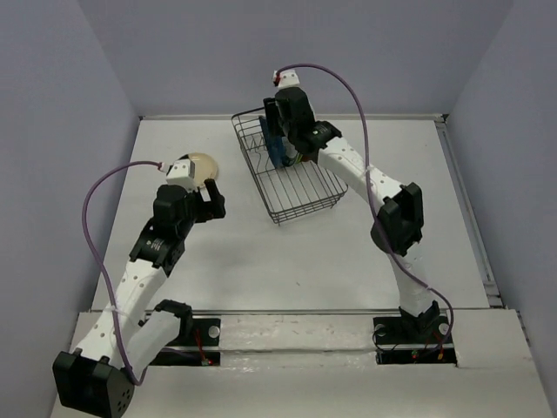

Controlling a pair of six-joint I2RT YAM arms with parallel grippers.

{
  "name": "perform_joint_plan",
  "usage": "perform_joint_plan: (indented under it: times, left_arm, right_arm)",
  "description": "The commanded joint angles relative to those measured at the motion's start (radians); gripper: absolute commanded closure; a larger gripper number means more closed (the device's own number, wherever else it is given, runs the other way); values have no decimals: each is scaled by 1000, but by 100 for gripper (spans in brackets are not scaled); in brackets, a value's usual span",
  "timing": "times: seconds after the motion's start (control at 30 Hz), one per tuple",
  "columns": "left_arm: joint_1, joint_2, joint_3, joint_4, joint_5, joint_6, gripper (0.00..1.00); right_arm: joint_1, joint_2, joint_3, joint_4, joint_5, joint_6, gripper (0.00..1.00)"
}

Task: Load the plates into the dish rack

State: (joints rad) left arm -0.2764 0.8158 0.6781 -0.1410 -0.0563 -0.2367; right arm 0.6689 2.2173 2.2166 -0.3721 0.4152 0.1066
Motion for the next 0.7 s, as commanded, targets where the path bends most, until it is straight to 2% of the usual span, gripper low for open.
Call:
perform_joint_plan:
  times: [0.0,0.13,0.23,0.3,0.33,0.4,0.53,0.67]
  left_arm:
    - [52,32,32,15,-5,-67,1]
    - [155,89,32,98,56,-173,1]
    - [261,152,26,199,179,-275,4]
    - [269,210,17,274,149,-309,9]
    - [272,247,14,294,127,-343,16]
    - [325,293,0,352,121,-378,23]
    - [429,425,31,382,116,-411,24]
    - [454,560,90,438,116,-394,24]
  right_arm:
    - [1,-200,-109,56,-152,50,36]
    - [1,-367,-315,94,-271,103,35]
    - [11,-519,-524,162,-334,142,35]
    - [24,-588,-615,194,-343,166,35]
    - [50,-649,-693,217,-336,174,35]
    - [69,-700,-760,246,-340,182,35]
    - [101,-781,-902,271,-375,200,35]
    - [112,-837,-992,300,-404,220,36]
